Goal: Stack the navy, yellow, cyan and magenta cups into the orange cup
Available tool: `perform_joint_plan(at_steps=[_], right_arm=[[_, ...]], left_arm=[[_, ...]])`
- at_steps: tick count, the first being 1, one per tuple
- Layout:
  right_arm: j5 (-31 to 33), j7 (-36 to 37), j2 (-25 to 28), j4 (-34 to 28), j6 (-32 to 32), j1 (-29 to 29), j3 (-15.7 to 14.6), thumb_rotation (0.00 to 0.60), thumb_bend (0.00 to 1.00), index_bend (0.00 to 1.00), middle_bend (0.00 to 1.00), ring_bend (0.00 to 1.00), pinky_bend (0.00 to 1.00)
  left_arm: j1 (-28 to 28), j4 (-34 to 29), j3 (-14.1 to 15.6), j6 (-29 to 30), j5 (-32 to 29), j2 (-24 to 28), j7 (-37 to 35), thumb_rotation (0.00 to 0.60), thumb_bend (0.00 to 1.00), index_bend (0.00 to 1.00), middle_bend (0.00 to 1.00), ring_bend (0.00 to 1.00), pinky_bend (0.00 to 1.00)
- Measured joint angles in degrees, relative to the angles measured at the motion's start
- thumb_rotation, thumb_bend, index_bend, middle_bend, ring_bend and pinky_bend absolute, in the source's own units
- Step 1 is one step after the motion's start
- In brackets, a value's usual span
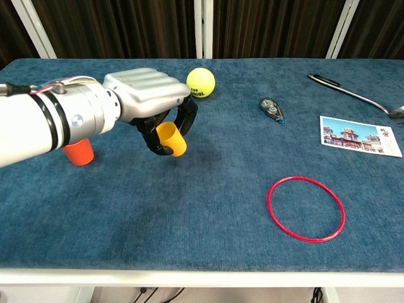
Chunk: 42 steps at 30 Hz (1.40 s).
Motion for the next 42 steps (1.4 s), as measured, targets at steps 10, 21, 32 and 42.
perform_joint_plan(at_steps=[10, 21, 32, 42], right_arm=[[-0.57, -0.49, 0.06, -0.27, 0.33, -0.09, -0.12, 0.6, 0.34, 0.0, 0.0, 0.0, 0.0], [-2.05, -3.5, -0.3, -2.21, 0.47, 0.3, -0.59, 0.6, 0.34, 0.0, 0.0, 0.0, 0.0], [-1.75, -3.86, -0.05, -2.61, 0.84, -0.03, -0.65, 0.6, 0.34, 0.0, 0.0, 0.0, 0.0], [-1.44, -3.0, -0.16, -1.82, 0.55, -0.12, -0.69, 0.6, 0.34, 0.0, 0.0, 0.0, 0.0]], left_arm=[[1.94, -14.06, 1.28, 5.57, -0.06, 12.72, 5.94, 0.6, 0.26, 0.51, 0.48, 0.58, 0.38], [5.28, -22.03, 6.65, 6.75, -4.4, 24.28, 9.62, 0.6, 0.26, 0.51, 0.48, 0.58, 0.38], [5.28, -17.57, 7.35, 4.11, -5.19, 21.87, 8.92, 0.6, 0.26, 0.51, 0.48, 0.58, 0.38], [5.58, -15.78, 7.16, 4.01, -6.07, 21.18, 8.1, 0.6, 0.26, 0.51, 0.48, 0.57, 0.37]])
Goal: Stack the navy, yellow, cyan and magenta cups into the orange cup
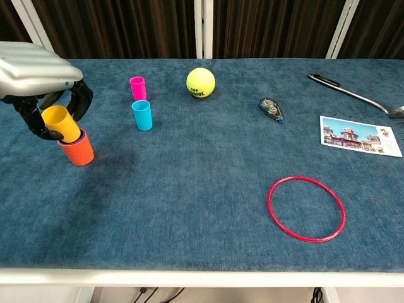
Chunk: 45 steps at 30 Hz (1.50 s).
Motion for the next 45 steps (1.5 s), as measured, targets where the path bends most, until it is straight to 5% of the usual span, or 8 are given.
perform_joint_plan(at_steps=[10, 17, 21, 32, 45], right_arm=[[-0.02, -0.27, 0.02, -0.22, -0.01, 0.05, 0.03, 0.6, 0.34, 0.0, 0.0, 0.0, 0.0], [0.25, -0.45, 0.18, -0.37, -0.26, 0.12, 0.15, 0.6, 0.34, 0.0, 0.0, 0.0, 0.0], [-0.12, -0.48, 0.02, -0.34, -0.17, 0.26, 0.14, 0.6, 0.34, 0.0, 0.0, 0.0, 0.0], [-0.37, -1.26, 0.02, -0.96, -0.01, 0.35, 0.14, 0.6, 0.34, 0.0, 0.0, 0.0, 0.0], [-0.28, -1.5, 0.21, -1.45, 0.25, 0.14, 0.05, 0.6, 0.34, 0.0, 0.0, 0.0, 0.0]], left_arm=[[-0.09, 1.22, -0.24, -1.07, -1.11, -0.66, -0.75, 0.6, 0.26, 0.48, 0.47, 0.54, 0.36], [0.09, 1.63, -0.34, -1.13, -1.24, -0.59, -1.55, 0.6, 0.21, 0.26, 0.35, 0.4, 0.31], [0.49, 1.43, -0.3, -0.21, 0.04, -0.43, -1.74, 0.6, 0.19, 0.21, 0.29, 0.36, 0.29], [1.66, 0.81, -4.19, 3.36, 4.47, -1.23, -7.08, 0.6, 0.16, 0.22, 0.28, 0.33, 0.24], [0.49, 12.55, -10.72, 2.31, 3.39, -14.64, -12.47, 0.6, 0.15, 0.27, 0.29, 0.33, 0.26]])
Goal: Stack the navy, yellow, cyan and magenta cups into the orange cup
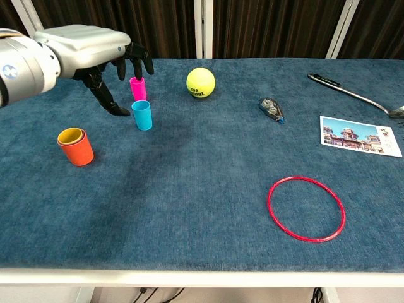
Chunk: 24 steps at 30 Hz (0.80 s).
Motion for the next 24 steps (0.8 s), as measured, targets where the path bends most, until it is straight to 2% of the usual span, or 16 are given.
perform_joint_plan(at_steps=[12, 24], right_arm=[[1.04, 2.12, 0.24, 1.46, -0.84, 0.16, 0.39, 0.6, 0.34, 0.0, 0.0, 0.0, 0.0], [1.21, 1.94, 0.21, 1.42, -1.44, 0.47, 0.43, 0.6, 0.34, 0.0, 0.0, 0.0, 0.0]], left_arm=[[-2.21, 12.0, -2.26, -3.87, -4.76, -7.36, -0.17, 0.6, 0.15, 0.27, 0.29, 0.33, 0.26], [-3.04, 17.79, -2.99, -7.12, -6.99, -10.4, -0.29, 0.6, 0.21, 0.33, 0.35, 0.33, 0.3]])
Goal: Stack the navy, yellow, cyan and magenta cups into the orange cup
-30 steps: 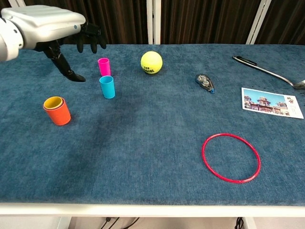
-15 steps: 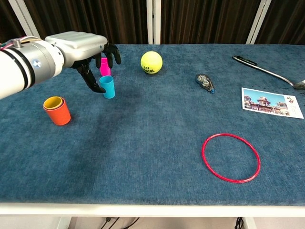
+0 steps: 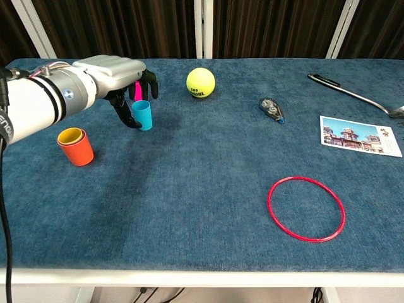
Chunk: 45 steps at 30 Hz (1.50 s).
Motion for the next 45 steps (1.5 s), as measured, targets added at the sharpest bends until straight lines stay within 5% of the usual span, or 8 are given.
perform_joint_plan(at_steps=[32, 38, 45], right_arm=[[1.23, -0.38, -0.08, 0.36, -1.87, 0.68, 0.16, 0.6, 0.35, 0.0, 0.0, 0.0, 0.0], [1.59, -0.1, 0.05, 0.63, -1.89, 0.67, 0.37, 0.6, 0.35, 0.0, 0.0, 0.0, 0.0], [1.23, -0.22, -0.03, 0.57, -1.77, 0.69, 0.27, 0.6, 0.35, 0.0, 0.0, 0.0, 0.0]], left_arm=[[0.71, 7.28, -1.26, -1.37, 2.81, -3.51, -2.62, 0.6, 0.25, 0.51, 0.51, 0.49, 0.43], [1.36, 2.45, -1.96, 0.22, 2.87, -1.32, -2.34, 0.6, 0.26, 0.5, 0.51, 0.49, 0.43], [4.03, -11.87, -1.91, 5.81, 3.92, 6.9, -0.41, 0.6, 0.26, 0.52, 0.52, 0.49, 0.43]])
